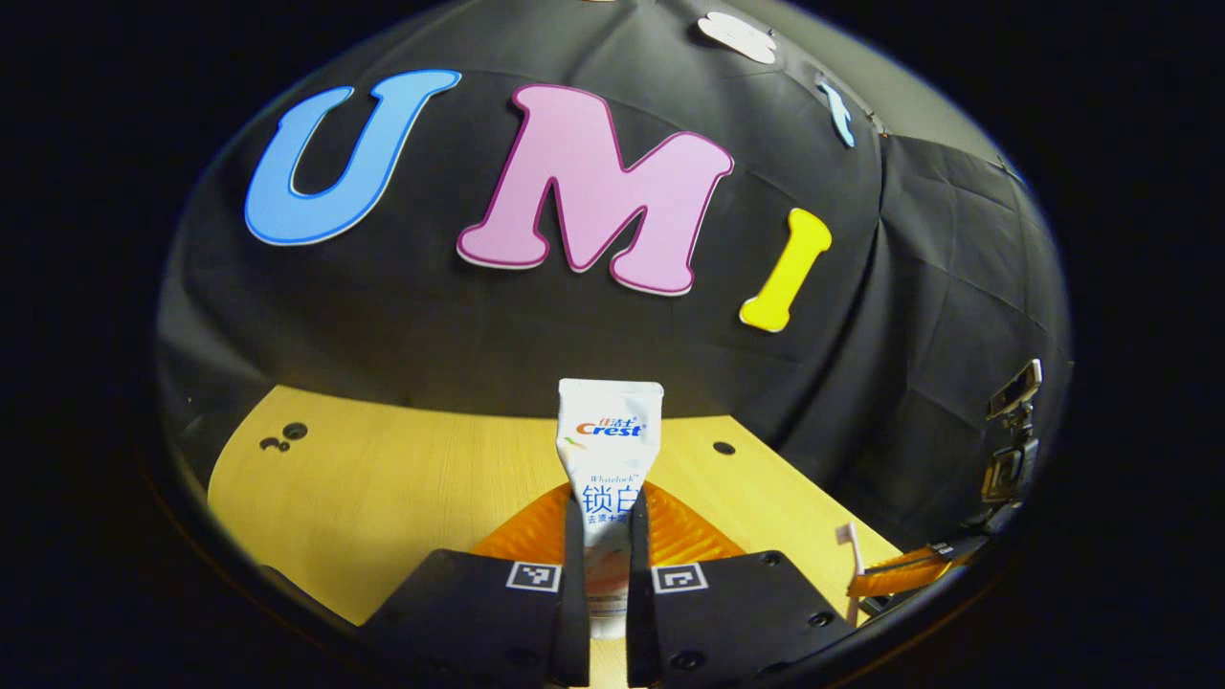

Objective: Put the toothbrush and toothpaste on the desktop into the cup, then pick up the cup and place it on the coaster on the desktop.

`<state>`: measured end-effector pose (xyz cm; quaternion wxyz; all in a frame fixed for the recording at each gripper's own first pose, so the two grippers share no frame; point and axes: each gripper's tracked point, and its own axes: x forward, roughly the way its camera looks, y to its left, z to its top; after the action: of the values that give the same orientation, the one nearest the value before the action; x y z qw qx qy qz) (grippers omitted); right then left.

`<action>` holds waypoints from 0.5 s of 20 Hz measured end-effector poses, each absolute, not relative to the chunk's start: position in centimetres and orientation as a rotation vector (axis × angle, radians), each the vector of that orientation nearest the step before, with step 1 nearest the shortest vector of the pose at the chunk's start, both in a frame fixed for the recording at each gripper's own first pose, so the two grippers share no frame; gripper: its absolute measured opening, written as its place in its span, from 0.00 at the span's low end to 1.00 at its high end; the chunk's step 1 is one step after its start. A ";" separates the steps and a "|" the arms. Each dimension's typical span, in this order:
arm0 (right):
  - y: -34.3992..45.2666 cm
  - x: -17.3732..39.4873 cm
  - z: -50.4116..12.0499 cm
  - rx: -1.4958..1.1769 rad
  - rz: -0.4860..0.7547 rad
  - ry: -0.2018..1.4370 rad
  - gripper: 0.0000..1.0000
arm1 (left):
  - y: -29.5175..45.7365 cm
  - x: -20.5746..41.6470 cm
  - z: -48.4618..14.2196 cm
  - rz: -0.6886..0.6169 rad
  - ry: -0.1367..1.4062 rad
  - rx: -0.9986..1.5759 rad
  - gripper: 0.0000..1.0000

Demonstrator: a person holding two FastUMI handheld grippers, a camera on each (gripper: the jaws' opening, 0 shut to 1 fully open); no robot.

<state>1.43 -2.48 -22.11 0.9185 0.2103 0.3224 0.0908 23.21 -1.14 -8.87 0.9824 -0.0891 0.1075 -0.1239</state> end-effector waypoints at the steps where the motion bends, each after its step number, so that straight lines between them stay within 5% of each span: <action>1: -3.0 1.3 -21.8 0.435 0.179 0.660 0.05 | -1.3 24.2 -8.7 -0.256 0.191 -0.184 0.20; 10: -7.3 -1.3 -21.6 0.446 0.062 0.657 0.05 | 0.8 32.2 -14.9 -0.180 0.205 -0.254 0.20</action>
<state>-1.29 -7.26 -21.61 0.9216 0.2173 0.3201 0.0300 32.23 0.76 -14.94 0.9827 -0.1261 0.1020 -0.0896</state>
